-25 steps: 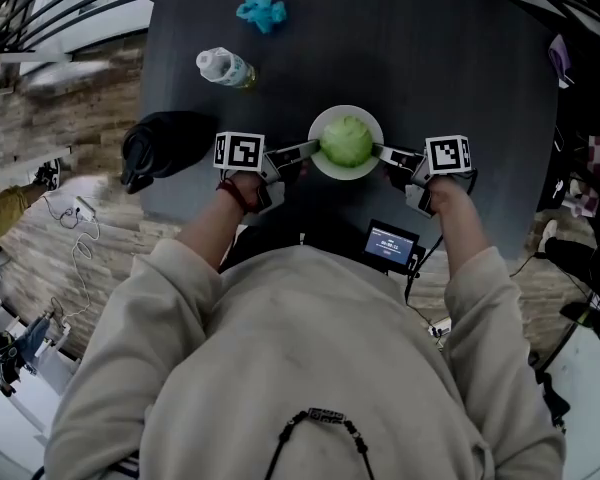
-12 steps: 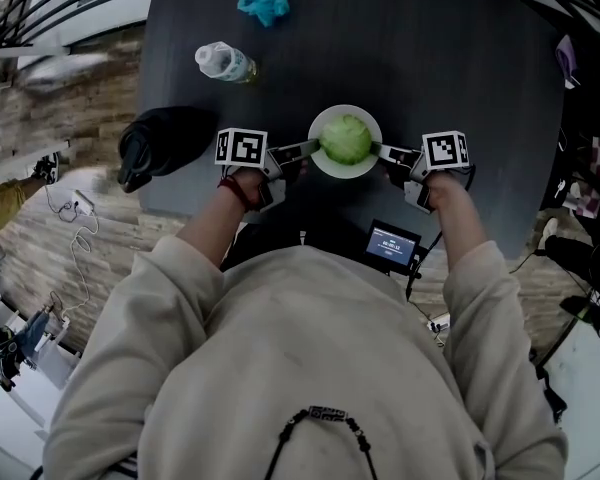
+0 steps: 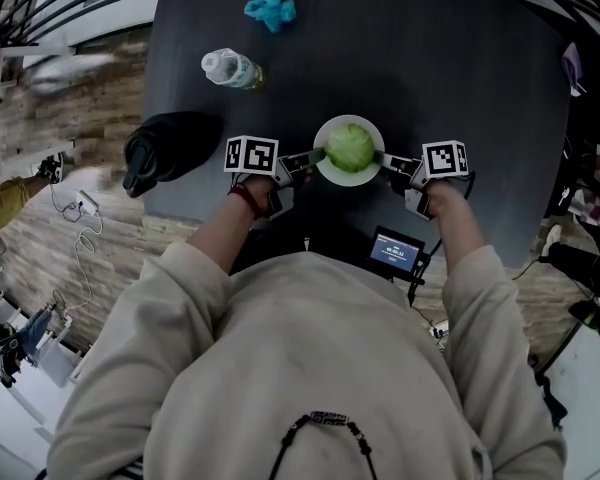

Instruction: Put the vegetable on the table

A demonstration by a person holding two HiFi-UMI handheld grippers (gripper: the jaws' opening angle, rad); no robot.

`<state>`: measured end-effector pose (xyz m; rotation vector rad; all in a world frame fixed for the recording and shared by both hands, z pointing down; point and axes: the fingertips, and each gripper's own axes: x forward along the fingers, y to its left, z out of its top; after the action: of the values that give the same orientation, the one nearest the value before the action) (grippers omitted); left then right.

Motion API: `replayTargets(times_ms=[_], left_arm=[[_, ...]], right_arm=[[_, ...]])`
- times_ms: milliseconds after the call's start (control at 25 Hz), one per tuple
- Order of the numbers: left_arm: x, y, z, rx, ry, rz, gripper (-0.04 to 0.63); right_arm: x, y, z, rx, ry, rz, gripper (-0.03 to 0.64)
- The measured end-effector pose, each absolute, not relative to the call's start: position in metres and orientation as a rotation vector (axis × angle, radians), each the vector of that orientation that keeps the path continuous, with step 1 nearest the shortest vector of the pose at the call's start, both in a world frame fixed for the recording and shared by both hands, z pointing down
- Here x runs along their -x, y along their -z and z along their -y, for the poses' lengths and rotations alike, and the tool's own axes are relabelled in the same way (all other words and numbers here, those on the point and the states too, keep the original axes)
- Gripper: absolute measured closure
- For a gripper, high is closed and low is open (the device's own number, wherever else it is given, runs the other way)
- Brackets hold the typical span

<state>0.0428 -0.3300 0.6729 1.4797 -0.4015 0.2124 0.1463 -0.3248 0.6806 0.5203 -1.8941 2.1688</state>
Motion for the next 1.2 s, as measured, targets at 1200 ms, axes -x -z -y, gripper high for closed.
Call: replayTargets(times_ms=[1200], left_arm=[[-0.031,-0.68,0.324,-1.479,-0.411,0.474,0.393]], right_arm=[[-0.141,-0.689,0.312,-0.632,-1.918,1.756,0.443]])
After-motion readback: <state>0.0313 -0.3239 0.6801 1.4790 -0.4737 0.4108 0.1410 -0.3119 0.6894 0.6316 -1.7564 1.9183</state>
